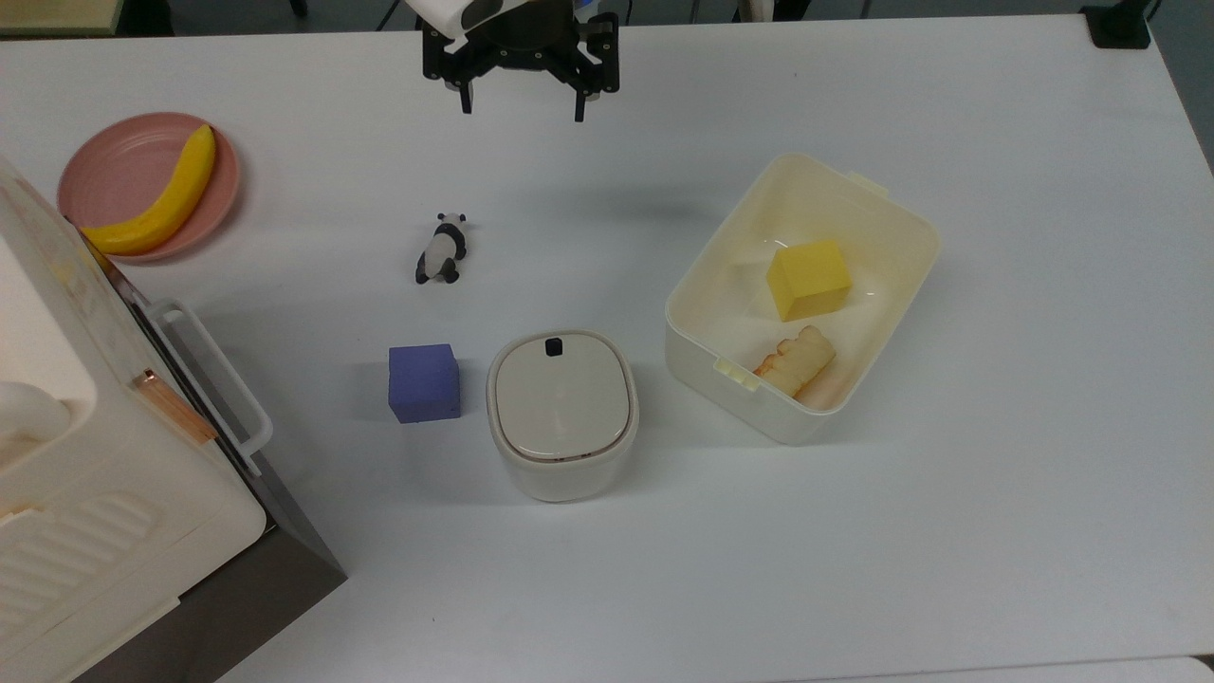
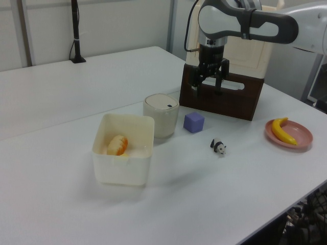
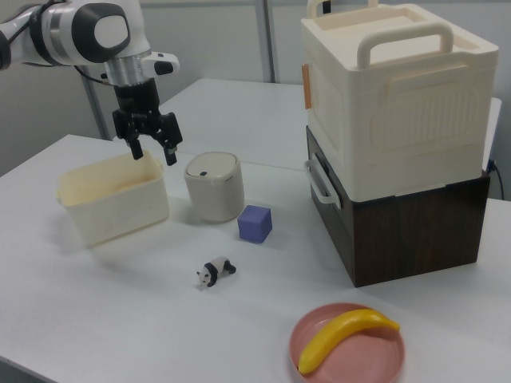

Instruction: Slide the drawer open

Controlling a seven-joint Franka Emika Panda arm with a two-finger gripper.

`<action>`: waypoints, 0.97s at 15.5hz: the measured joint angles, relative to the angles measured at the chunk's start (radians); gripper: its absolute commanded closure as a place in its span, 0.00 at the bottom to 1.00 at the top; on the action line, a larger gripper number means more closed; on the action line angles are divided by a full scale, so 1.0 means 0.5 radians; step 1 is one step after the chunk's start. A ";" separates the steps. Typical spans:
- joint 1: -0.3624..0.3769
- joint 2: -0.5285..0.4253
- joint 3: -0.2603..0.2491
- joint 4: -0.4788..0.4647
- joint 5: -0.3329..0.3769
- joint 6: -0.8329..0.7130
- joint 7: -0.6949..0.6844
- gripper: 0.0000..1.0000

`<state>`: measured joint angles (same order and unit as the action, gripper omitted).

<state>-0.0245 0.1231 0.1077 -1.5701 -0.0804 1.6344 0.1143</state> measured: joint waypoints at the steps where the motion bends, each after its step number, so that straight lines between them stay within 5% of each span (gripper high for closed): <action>1: -0.001 0.000 0.000 -0.003 0.000 0.000 0.000 0.00; 11: -0.002 0.000 -0.001 -0.015 0.000 0.000 0.000 0.08; 15: -0.003 0.000 -0.001 -0.017 0.000 0.000 -0.004 0.26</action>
<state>-0.0258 0.1232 0.1072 -1.5786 -0.0802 1.6344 0.1124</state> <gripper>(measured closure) 0.097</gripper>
